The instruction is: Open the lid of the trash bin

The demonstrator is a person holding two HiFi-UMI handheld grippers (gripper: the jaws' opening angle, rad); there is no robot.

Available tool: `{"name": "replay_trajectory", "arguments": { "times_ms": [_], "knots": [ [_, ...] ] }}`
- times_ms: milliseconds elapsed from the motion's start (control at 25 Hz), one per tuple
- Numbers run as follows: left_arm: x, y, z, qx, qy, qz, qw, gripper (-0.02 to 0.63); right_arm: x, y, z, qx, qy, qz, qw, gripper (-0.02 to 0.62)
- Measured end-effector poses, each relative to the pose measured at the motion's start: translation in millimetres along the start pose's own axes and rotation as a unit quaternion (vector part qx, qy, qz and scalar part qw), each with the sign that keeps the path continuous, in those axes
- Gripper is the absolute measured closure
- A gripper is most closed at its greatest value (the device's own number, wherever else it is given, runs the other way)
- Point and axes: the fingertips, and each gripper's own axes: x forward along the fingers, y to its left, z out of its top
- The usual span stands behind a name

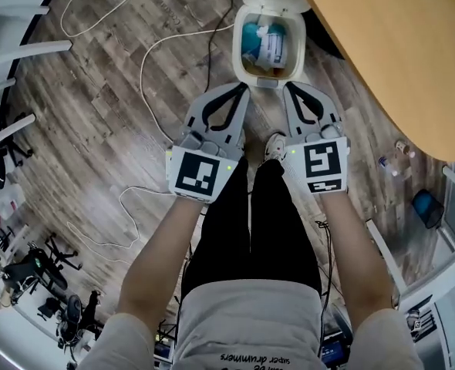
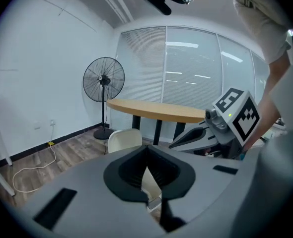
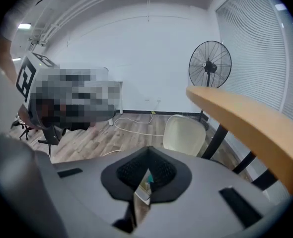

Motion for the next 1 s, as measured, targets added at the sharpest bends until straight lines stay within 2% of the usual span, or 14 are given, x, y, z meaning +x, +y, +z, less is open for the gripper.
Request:
{"name": "replay_trajectory", "arguments": {
  "times_ms": [120,480,720,1000],
  "knots": [
    [-14.2,-3.8,32.4,0.003,-0.005,-0.002,1.0000,0.586,-24.0,-4.4,29.5,0.011,-0.021,-0.004,1.000,0.588],
    [-62.4,-20.6,136.5,-0.028,-0.043,-0.018,0.9985,0.586,-102.4,-15.0,124.4,0.029,-0.093,-0.012,0.995,0.588],
    [-102.6,-38.7,198.2,-0.038,-0.052,-0.024,0.9976,0.586,-164.1,-14.9,178.4,0.026,-0.108,-0.008,0.994,0.588],
    [-143.3,-56.1,268.4,-0.033,-0.075,-0.033,0.9961,0.586,-228.9,-13.4,246.6,0.037,-0.158,-0.011,0.987,0.588]
  ]
}}
